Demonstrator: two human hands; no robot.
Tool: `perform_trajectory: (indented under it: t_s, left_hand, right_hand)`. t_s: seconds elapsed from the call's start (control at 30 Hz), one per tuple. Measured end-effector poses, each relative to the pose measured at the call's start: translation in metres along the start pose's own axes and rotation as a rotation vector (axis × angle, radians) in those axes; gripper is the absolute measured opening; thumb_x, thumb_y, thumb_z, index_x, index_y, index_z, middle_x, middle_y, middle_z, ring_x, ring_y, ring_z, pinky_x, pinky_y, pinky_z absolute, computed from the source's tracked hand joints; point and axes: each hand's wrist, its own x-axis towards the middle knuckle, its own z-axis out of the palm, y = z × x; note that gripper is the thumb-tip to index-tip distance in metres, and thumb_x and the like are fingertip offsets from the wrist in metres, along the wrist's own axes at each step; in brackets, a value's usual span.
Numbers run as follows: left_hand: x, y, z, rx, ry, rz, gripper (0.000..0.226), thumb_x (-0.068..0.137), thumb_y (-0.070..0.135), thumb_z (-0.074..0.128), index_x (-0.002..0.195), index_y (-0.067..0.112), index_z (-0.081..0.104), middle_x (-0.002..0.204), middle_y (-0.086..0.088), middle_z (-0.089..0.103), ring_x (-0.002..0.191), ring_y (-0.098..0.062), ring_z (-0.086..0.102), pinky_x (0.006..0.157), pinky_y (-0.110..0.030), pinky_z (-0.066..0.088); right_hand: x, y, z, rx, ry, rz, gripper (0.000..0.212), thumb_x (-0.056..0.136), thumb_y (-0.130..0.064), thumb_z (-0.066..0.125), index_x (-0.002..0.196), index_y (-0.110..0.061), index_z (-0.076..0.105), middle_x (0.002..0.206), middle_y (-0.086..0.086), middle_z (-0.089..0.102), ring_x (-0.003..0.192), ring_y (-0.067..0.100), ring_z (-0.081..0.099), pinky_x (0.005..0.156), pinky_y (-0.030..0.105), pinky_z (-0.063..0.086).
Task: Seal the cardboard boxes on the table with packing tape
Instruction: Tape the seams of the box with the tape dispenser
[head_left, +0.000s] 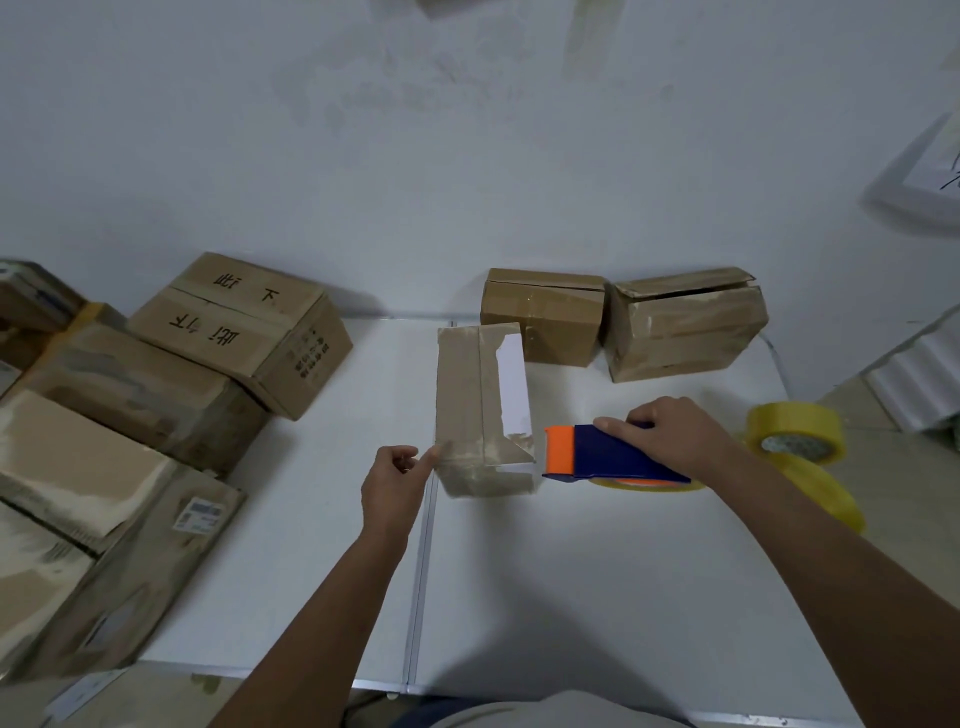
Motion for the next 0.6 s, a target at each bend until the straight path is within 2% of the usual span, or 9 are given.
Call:
perform_trajectory:
  t_s: [0.13,0.27,0.4,0.6]
  left_hand:
    - [-0.001,-0.002,0.006,0.065,-0.032,-0.027,0.049,0.082,0.052,0.075,0.111,0.02,0.052,0.094,0.004,0.059,0.084,-0.004,0.055,0.074,-0.026,0.044]
    - [0.001,-0.006,0.01,0.069,-0.03,-0.038,0.046,0.085,0.045,0.074,0.115,0.016,0.054,0.097,0.001,0.06,0.091,-0.013,0.058,0.071,-0.024,0.041]
    - [0.005,-0.007,0.01,0.073,-0.037,-0.028,0.043,0.087,0.042,0.073,0.115,0.016,0.054,0.097,0.0,0.06,0.09,-0.012,0.057,0.068,-0.022,0.042]
    - [0.025,0.002,-0.001,0.105,-0.059,-0.014,0.043,0.086,0.043,0.074,0.113,0.017,0.054,0.098,0.001,0.061,0.092,-0.014,0.058,0.069,-0.023,0.042]
  right_hand:
    - [0.005,0.003,0.003,-0.004,-0.031,0.004,0.053,0.089,-0.07,0.042,0.076,-0.028,0.069,0.068,-0.01,0.064,0.069,0.007,0.062,0.067,0.026,0.049]
    - [0.008,0.005,0.007,-0.015,-0.053,0.006,0.053,0.09,-0.069,0.042,0.079,-0.026,0.071,0.069,-0.009,0.065,0.069,0.007,0.062,0.067,0.025,0.048]
    - [0.01,0.007,0.014,-0.022,-0.069,0.034,0.055,0.09,-0.07,0.041,0.077,-0.026,0.07,0.07,-0.008,0.066,0.068,0.008,0.063,0.07,0.028,0.05]
    - [0.011,0.003,0.028,0.01,-0.075,0.056,0.056,0.09,-0.07,0.039,0.079,-0.025,0.07,0.07,-0.007,0.066,0.067,0.008,0.063,0.064,0.022,0.047]
